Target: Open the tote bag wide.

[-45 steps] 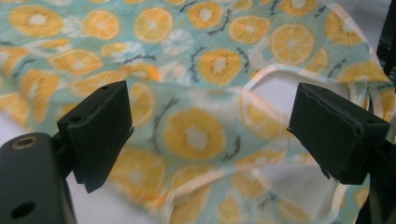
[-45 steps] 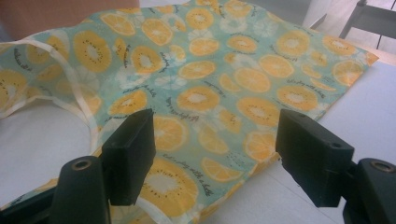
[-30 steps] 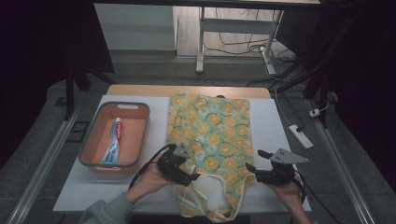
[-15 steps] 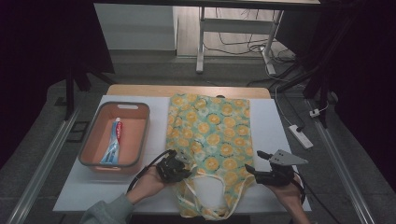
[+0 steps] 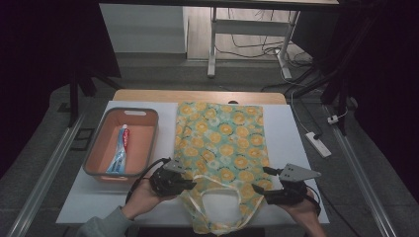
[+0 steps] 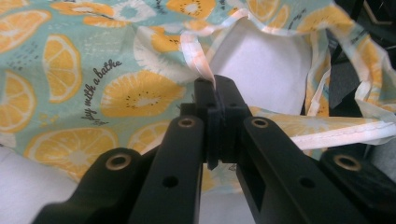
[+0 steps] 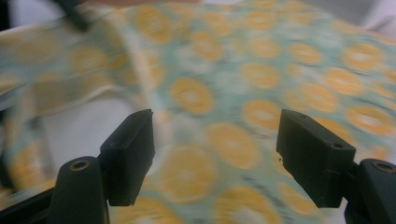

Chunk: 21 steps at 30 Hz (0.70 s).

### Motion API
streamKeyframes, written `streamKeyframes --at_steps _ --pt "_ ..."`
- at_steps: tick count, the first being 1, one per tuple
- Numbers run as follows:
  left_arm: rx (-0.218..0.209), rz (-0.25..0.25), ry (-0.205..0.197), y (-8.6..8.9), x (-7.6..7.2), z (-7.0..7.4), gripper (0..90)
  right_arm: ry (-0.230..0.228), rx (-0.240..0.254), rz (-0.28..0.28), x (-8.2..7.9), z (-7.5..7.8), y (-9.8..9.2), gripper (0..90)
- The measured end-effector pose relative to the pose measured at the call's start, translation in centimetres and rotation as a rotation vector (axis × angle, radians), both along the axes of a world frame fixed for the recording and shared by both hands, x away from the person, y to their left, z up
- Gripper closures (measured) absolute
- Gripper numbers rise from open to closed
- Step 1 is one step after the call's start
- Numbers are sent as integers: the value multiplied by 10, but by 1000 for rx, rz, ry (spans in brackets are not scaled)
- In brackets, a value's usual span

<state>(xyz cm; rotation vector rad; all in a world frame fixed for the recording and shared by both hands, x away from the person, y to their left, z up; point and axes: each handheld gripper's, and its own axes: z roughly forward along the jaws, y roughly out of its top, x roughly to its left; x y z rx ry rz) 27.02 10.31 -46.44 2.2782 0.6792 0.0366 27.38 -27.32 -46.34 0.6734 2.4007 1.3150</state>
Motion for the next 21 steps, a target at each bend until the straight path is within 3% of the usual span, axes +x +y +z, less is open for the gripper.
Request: streamKeyframes --at_steps 3,5,8,10,11,13,16,17,18,20,21 --pt "-30 15 -3 9 1 7 884 12 -43 97 -12 1 13 273" --pt "-43 35 -13 16 2 13 884 2 -70 108 -18 -1 16 271" --pt "-83 60 -9 27 6 20 884 48 -66 136 -21 -8 16 249" --pt "-96 72 -5 33 8 22 883 49 -124 164 -26 -14 26 239" --pt "-102 79 -4 34 9 22 883 49 -124 164 -26 -14 26 239" --pt "-105 88 -2 38 11 23 883 52 -164 177 -27 -19 36 234" --pt "-109 93 2 39 13 23 883 78 -180 224 -26 -26 50 232" --pt "-107 93 3 39 14 22 883 92 -196 266 -26 -29 61 230" --pt "-105 93 4 38 14 22 883 92 -196 266 -26 -29 61 230" --pt "-98 91 3 36 14 21 883 103 -249 316 -25 -37 76 224" --pt "-95 89 3 36 15 21 883 103 -249 316 -25 -37 76 224"
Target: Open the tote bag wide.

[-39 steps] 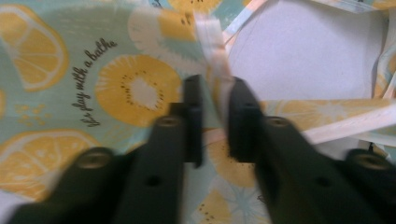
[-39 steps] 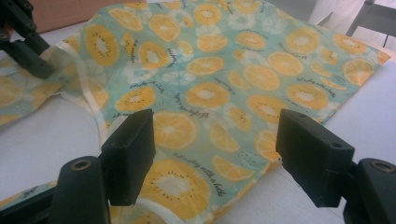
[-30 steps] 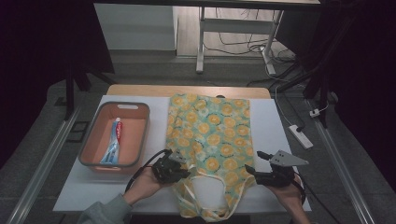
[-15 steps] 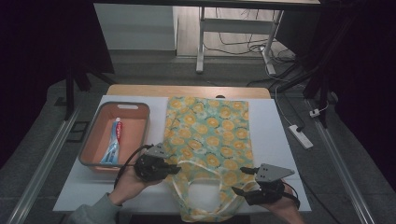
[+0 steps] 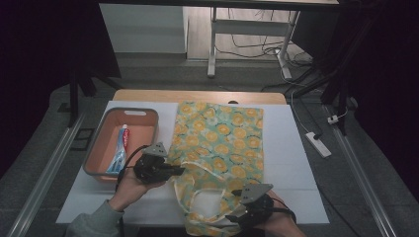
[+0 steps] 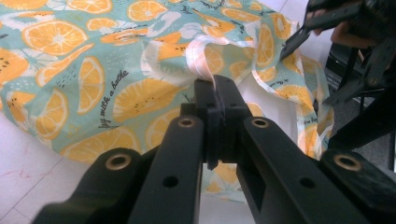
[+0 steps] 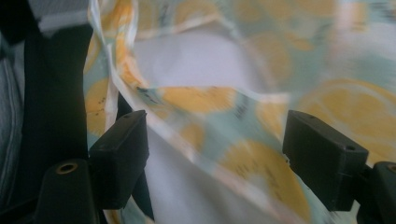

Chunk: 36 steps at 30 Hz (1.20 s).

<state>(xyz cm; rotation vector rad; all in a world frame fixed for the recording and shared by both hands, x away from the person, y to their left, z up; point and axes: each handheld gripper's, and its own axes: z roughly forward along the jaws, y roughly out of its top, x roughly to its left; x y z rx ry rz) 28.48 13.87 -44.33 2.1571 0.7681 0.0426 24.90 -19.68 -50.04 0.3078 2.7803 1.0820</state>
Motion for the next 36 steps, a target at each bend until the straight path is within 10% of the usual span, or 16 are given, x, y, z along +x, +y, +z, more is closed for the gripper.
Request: streamKeyframes --at_steps 5,14,20,27,32,36 --pt "1 -2 1 0 1 0 883 18 -71 27 7 -16 16 269" --pt "0 -1 2 3 1 -1 883 53 -46 -5 17 -21 16 807" --pt "1 -4 3 3 0 -1 883 13 -66 10 10 -18 16 897" --pt "-11 -18 -23 7 -6 11 883 38 133 73 -21 18 15 899" --pt "-34 -4 -59 12 -7 25 882 -51 257 105 -36 57 16 899" --pt "-61 41 -78 16 4 31 882 -172 349 4 -23 88 1 898"
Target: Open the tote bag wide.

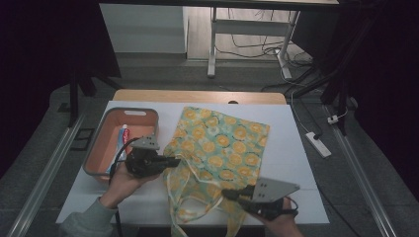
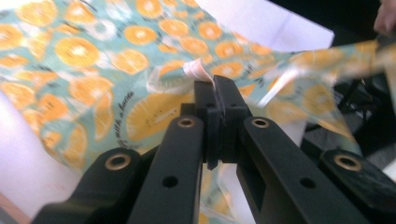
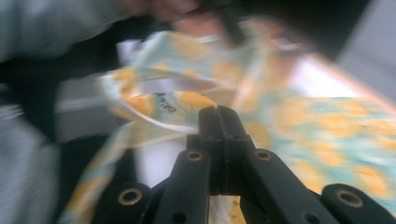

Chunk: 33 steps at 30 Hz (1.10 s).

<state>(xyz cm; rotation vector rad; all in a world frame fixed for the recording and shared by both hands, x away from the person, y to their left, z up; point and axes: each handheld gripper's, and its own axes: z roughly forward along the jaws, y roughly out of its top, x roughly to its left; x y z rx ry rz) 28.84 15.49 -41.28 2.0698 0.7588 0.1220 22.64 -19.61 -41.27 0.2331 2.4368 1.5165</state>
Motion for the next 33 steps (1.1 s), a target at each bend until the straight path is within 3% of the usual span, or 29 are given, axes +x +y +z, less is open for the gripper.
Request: streamKeyframes --at_steps 1,2,3,5,6,8,11,13,14,17,18,24,27,33 --pt "2 18 -4 -1 5 0 881 -8 17 -74 17 7 -11 898" --pt "-1 27 -1 -1 10 0 881 -8 17 -74 17 7 -11 898" --pt "-19 43 15 -3 19 -2 881 -7 23 -105 25 7 -15 898" --pt "-6 66 26 -8 31 -5 881 5 11 -196 49 5 -26 898" --pt "7 76 25 -11 36 -7 881 36 13 -264 70 -2 -36 898" --pt "30 90 23 -17 45 -11 880 53 9 -289 79 -6 -41 898" --pt "46 110 25 -24 56 -16 879 111 3 -378 108 -24 -54 898" --pt "65 127 20 -27 63 -20 879 120 -3 -395 114 -28 -57 898" --pt "69 136 23 -28 65 -22 878 151 -16 -424 124 -35 -61 897" --pt "77 155 33 -30 73 -29 875 176 -26 -455 132 -41 -64 897" --pt "85 157 37 -31 75 -31 875 203 -39 -479 141 -48 -65 897" --pt "122 186 39 -38 85 -42 866 236 -109 -516 159 -68 -62 897" --pt "134 202 51 -38 91 -47 863 266 -157 -543 167 -82 -63 897" --pt "153 209 70 -41 97 -56 861 297 -168 -559 168 -91 -70 897"
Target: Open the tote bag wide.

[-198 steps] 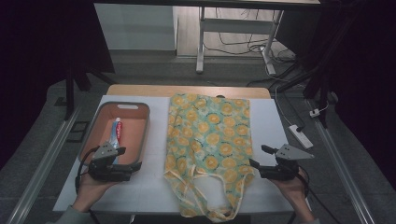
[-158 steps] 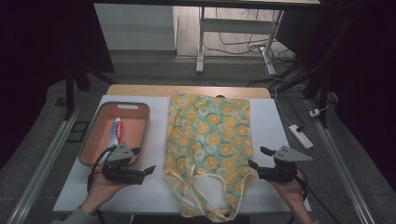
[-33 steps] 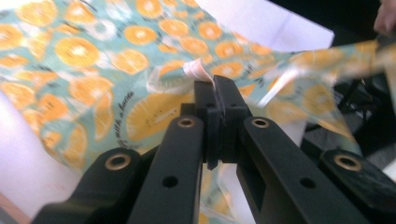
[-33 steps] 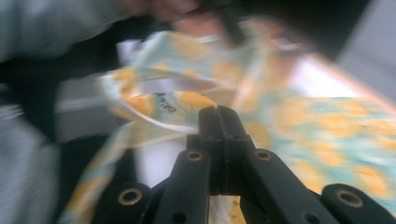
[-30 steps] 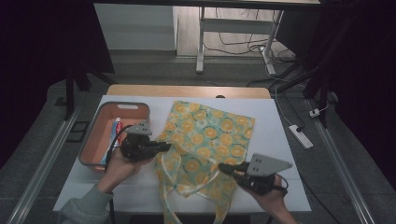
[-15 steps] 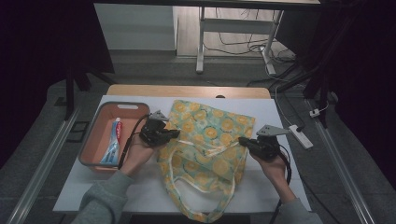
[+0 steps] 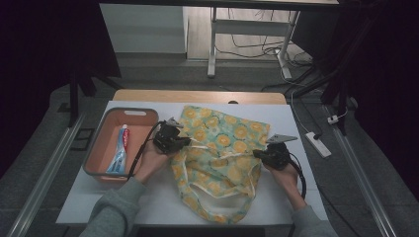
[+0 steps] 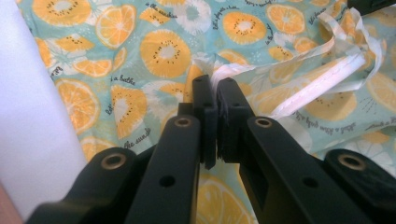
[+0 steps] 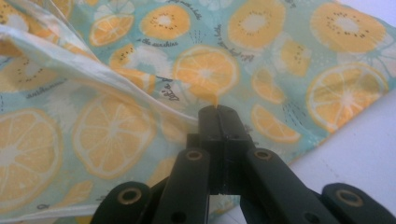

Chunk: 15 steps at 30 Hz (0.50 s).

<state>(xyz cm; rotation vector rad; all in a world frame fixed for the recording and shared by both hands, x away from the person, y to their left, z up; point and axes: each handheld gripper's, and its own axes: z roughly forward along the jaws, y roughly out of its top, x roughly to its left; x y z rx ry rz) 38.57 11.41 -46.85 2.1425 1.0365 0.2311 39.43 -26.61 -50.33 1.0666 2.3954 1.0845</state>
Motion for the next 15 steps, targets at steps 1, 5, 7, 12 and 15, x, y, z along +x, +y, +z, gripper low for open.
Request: streamKeyframes --at_steps 1,5,7,12,15 --pt "5 -3 -1 -1 -1 1 851 3 0 -5 -1 -1 -1 897" --pt "45 -12 -43 -9 -7 5 764 8 -18 -11 0 -3 -1 896" --pt "36 -18 -45 -10 -8 5 678 8 -35 -13 0 -5 0 896" --pt "-31 -10 -89 -3 -18 19 464 8 -35 -45 0 -4 -9 895" --pt "-63 -17 -108 4 -29 32 374 26 -29 -60 1 -7 -15 875"
